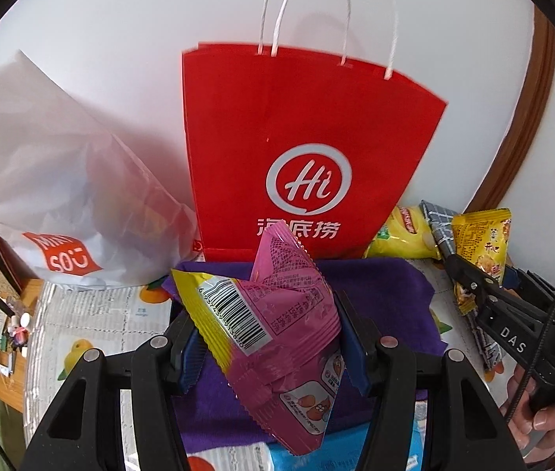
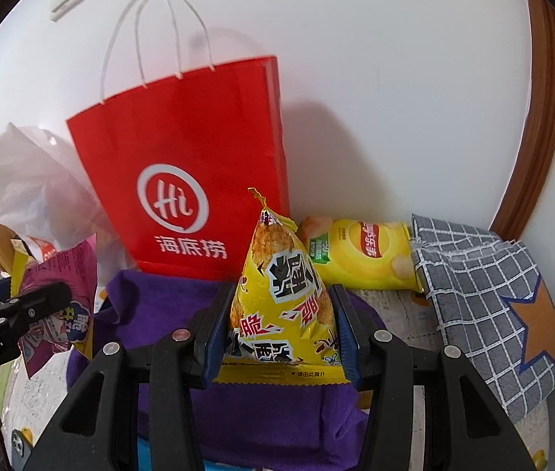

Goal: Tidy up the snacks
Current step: 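Carry both held snack bags onto the purple towel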

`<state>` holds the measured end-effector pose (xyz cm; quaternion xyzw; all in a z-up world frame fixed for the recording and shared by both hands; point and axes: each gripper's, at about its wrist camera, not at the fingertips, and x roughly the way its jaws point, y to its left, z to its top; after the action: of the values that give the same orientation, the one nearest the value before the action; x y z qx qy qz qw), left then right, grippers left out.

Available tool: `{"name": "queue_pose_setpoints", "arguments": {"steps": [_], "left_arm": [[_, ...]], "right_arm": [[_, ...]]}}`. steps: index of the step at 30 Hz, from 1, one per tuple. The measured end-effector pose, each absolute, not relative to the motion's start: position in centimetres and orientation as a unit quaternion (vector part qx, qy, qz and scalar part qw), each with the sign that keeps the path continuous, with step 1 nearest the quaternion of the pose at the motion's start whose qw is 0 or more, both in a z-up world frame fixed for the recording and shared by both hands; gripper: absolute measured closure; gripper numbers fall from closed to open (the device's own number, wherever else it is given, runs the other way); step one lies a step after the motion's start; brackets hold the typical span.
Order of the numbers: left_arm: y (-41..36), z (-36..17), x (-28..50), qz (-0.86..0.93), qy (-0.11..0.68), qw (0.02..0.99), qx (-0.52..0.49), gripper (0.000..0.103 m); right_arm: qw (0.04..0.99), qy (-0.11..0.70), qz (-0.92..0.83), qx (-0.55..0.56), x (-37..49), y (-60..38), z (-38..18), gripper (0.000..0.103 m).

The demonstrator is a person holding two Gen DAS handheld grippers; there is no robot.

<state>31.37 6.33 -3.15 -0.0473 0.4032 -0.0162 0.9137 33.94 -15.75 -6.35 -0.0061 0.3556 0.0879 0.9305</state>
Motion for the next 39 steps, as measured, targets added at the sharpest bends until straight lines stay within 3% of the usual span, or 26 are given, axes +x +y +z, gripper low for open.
{"name": "queue_pose_setpoints", "arguments": {"steps": [17, 39], "left_arm": [[7.6, -9.3, 36.3, -0.013, 0.462, 0.884, -0.066, 0.047], [8.7, -13.5, 38.0, 0.003, 0.516, 0.853, -0.077, 0.047]], "right_arm": [[0.902, 0.425, 0.066, -0.035, 38.0, -15.9, -12.3, 0.055], [0.869, 0.484, 0.099, -0.01, 39.9, -15.5, -17.3, 0.055]]}}
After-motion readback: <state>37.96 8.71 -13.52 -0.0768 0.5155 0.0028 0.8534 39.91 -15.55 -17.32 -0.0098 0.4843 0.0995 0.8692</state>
